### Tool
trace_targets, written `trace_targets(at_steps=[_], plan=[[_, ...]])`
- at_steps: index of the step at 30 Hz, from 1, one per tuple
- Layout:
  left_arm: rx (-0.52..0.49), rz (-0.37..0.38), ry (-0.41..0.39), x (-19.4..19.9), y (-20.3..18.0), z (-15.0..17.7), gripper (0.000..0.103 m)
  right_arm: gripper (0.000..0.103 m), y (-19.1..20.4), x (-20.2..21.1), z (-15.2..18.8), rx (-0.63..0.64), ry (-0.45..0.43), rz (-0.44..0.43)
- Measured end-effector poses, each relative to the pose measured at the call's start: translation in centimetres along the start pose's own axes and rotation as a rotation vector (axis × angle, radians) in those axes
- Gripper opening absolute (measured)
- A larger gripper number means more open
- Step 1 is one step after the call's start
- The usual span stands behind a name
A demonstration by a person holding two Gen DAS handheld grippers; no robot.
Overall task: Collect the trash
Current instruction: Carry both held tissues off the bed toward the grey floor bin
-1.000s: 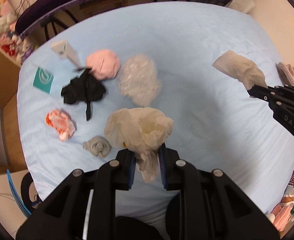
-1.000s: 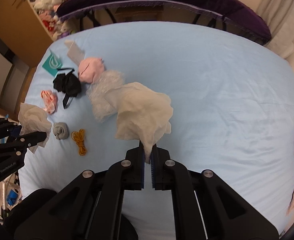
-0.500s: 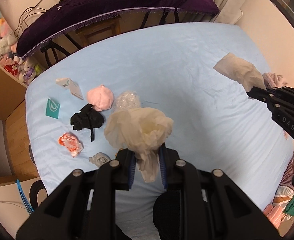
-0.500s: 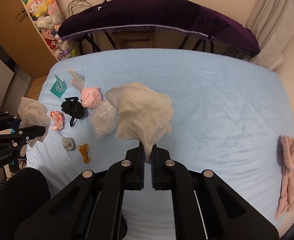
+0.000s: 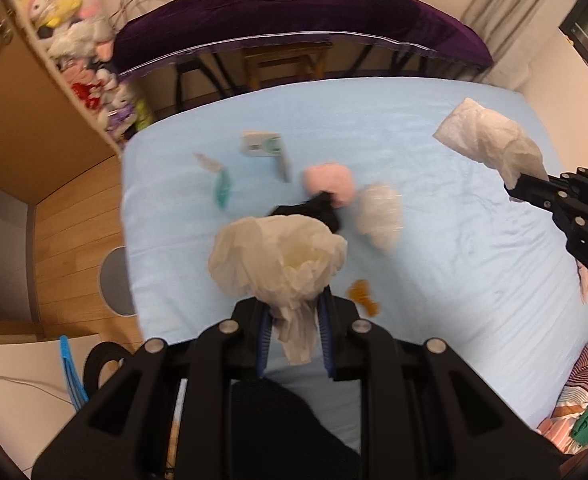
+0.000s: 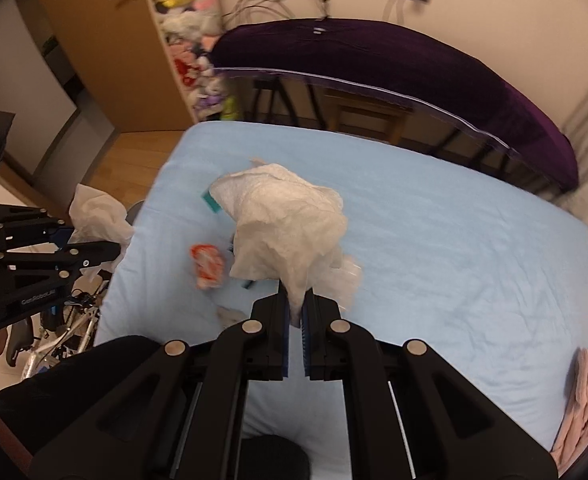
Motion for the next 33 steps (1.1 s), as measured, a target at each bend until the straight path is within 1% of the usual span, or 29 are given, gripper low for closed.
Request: trace_targets(at_steps=[5,6,10,13,17,19,21,22,26,31,32,33], plan=[[0.098,-0.02,0.018,-1.3,11.9,2.3,0.021,0.004,12.0,-5.3,-4.7,0.129,0.044,-0.05],[0.135,-0.031,0.021,-1.9,15.1,3.0,0.021,0.004,14.3,-6.5,-5.5,0.161,0.05,-0.062],[0.258,-0.07,0.012,-3.8,23.7,4.9,0.021,0.004,23.3,-12.1,-8.8,0.294,0.073,-0.114],[0.355,-0.11,-0.004,-5.7,30.5,6.4,0.021,0.004,27.9,-16.3,-10.7,0.364,0.093,-0.145],[0.46,-0.129,-0.02,-8.0,36.7,7.8,0.021,0.004,33.8,-22.3,-12.0,0.455,0.135,-0.181],[0.5,-0.133,-0.031,-9.3,39.5,8.5,0.021,0.004,36.2,-24.8,-11.9,0.501,0.157,-0.189],[0.531,-0.126,-0.03,-10.3,41.0,9.3,0.021,0.004,38.1,-27.0,-11.9,0.536,0.176,-0.191],[0.548,-0.123,-0.033,-11.4,42.4,9.5,0.021,0.004,39.4,-28.2,-11.9,0.55,0.188,-0.195],[0.594,-0.117,-0.036,-13.9,44.9,10.7,0.021,0.004,42.3,-32.3,-11.9,0.588,0.225,-0.201],[0.63,-0.118,-0.019,-17.0,47.0,12.1,0.021,0.005,46.3,-37.4,-11.4,0.626,0.278,-0.226],[0.633,-0.121,-0.015,-17.5,47.3,12.5,0.021,0.005,46.7,-38.0,-11.4,0.632,0.281,-0.232],[0.635,-0.122,-0.011,-17.9,47.6,12.7,0.021,0.008,47.2,-38.6,-11.5,0.639,0.285,-0.236]])
Point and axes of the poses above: each gripper's, at about its wrist camera, not at the fingertips, and x roughly against the way its jaws point, y to its left, z to its underside, the point moved 7 cm from there along -x, roughly the way its jaws point, and after that the axes turned 1 degree about y, right-handed, at the moved point
